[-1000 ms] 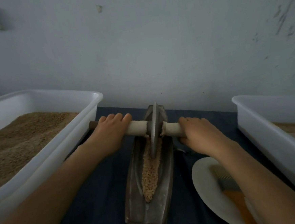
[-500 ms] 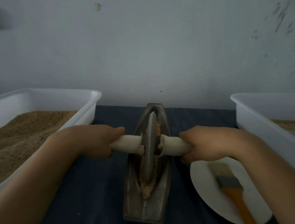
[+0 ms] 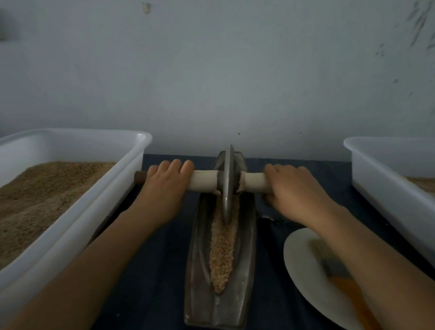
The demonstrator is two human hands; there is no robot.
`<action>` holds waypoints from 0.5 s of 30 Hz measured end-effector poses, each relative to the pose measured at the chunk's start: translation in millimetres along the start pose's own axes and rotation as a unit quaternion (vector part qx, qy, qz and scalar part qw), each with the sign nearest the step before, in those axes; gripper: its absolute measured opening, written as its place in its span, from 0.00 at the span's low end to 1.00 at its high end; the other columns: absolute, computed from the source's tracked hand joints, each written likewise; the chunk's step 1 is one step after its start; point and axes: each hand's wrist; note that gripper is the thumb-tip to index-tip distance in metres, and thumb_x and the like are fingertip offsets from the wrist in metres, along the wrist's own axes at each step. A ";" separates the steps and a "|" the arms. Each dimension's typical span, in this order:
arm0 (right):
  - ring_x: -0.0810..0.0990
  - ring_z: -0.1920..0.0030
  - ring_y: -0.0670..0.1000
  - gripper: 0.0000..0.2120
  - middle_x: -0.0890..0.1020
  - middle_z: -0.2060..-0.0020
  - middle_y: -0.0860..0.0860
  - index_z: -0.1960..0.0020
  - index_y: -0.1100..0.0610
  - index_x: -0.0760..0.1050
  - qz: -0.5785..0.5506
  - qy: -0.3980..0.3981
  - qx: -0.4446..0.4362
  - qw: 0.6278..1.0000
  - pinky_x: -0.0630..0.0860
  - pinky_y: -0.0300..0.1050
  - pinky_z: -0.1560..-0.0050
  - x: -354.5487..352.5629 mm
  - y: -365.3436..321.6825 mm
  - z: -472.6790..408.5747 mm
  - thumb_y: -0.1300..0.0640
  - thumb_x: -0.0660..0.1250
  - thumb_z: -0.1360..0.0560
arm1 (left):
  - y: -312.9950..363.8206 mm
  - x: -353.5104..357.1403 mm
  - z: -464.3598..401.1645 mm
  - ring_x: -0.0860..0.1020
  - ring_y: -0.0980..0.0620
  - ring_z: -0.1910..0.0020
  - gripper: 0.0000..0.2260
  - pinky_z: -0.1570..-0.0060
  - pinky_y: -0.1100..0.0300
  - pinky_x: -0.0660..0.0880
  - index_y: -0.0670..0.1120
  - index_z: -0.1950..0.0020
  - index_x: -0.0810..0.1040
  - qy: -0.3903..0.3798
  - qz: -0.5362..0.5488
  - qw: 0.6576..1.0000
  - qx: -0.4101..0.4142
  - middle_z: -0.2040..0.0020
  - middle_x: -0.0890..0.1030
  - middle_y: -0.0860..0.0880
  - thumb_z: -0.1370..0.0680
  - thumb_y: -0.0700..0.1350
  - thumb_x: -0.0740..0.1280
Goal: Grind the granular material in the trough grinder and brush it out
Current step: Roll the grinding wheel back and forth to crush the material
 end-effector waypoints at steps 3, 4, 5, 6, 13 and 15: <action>0.74 0.53 0.54 0.09 0.77 0.50 0.52 0.47 0.56 0.66 -0.030 -0.059 -0.012 0.998 0.58 0.45 0.61 -10.2 -0.4 4.4 0.52 0.61 0.23 | -3.1 -11.5 1.2 0.72 0.49 0.43 0.17 0.43 0.55 0.67 0.49 0.38 0.63 -0.076 -0.004 0.997 0.010 0.42 0.72 0.49 0.24 0.45 0.64; 0.73 0.56 0.53 0.09 0.77 0.51 0.52 0.48 0.56 0.66 -0.041 -0.092 -0.013 0.995 0.59 0.45 0.62 -15.0 -1.4 5.8 0.53 0.61 0.24 | -3.7 -17.8 2.0 0.72 0.49 0.42 0.18 0.42 0.55 0.68 0.49 0.37 0.63 -0.114 -0.004 0.993 0.015 0.41 0.72 0.49 0.23 0.46 0.64; 0.71 0.58 0.51 0.09 0.76 0.51 0.52 0.47 0.56 0.66 -0.051 -0.129 -0.012 0.990 0.60 0.44 0.64 -20.7 -2.8 7.4 0.53 0.62 0.24 | -3.6 -25.3 3.0 0.72 0.50 0.41 0.18 0.41 0.55 0.69 0.50 0.36 0.62 -0.155 0.003 0.988 0.021 0.40 0.72 0.49 0.23 0.46 0.64; 0.70 0.58 0.50 0.10 0.76 0.52 0.52 0.47 0.56 0.67 -0.061 -0.166 -0.012 0.984 0.60 0.43 0.66 -26.9 -4.8 9.1 0.53 0.62 0.24 | -3.2 -33.5 4.7 0.72 0.50 0.41 0.18 0.41 0.55 0.69 0.50 0.36 0.62 -0.199 0.013 0.980 0.027 0.40 0.72 0.49 0.23 0.45 0.64; 0.75 0.57 0.48 0.12 0.79 0.52 0.53 0.46 0.58 0.74 -0.128 -0.332 -0.047 0.933 0.68 0.40 0.64 -67.2 -11.6 26.5 0.51 0.66 0.25 | -3.2 -75.1 14.9 0.70 0.59 0.59 0.14 0.56 0.64 0.66 0.55 0.46 0.60 -0.408 0.075 0.908 0.052 0.57 0.69 0.58 0.23 0.44 0.65; 0.75 0.57 0.49 0.13 0.79 0.52 0.54 0.47 0.58 0.74 -0.138 -0.342 -0.053 0.928 0.69 0.42 0.61 -71.2 -11.5 29.0 0.51 0.66 0.25 | -4.5 -76.8 15.4 0.69 0.59 0.60 0.14 0.56 0.64 0.66 0.55 0.46 0.61 -0.419 0.082 0.903 0.052 0.59 0.67 0.58 0.23 0.44 0.65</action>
Point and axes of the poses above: each hand's wrist, its own z-axis away from the middle knuckle, its own x-axis out of the palm, y = z × x
